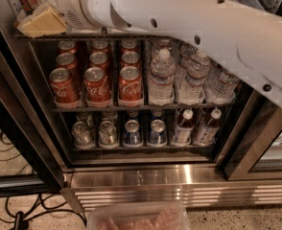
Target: Pick redbull can from top shelf of fridge
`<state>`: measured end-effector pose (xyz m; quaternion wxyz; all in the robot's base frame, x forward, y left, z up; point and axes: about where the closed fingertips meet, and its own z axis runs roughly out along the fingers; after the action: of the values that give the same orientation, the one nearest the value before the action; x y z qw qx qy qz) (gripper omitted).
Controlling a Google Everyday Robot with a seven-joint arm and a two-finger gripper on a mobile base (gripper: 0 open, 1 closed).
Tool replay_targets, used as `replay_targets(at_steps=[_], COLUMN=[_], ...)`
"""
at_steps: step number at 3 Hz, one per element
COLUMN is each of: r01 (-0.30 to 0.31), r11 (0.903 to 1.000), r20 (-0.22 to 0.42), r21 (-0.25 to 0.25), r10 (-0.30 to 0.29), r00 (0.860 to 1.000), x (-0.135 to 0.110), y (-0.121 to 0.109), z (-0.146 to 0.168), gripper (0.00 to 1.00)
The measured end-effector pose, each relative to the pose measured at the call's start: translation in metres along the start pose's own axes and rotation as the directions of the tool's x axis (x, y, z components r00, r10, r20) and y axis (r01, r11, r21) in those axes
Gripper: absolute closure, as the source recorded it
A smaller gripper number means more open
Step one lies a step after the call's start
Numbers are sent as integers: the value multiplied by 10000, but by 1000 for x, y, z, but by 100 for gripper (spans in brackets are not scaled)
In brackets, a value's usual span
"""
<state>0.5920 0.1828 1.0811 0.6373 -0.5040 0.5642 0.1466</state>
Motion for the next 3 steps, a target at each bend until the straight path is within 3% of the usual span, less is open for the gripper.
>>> replay_targets(at_steps=[1, 3], r01=[-161, -363], r11=[9999, 9980], r20=[-28, -25], r21=[14, -526], r10=[161, 362], r00=[9999, 9993], x=[7, 14], y=[-8, -3], z=[4, 25], gripper=[14, 14])
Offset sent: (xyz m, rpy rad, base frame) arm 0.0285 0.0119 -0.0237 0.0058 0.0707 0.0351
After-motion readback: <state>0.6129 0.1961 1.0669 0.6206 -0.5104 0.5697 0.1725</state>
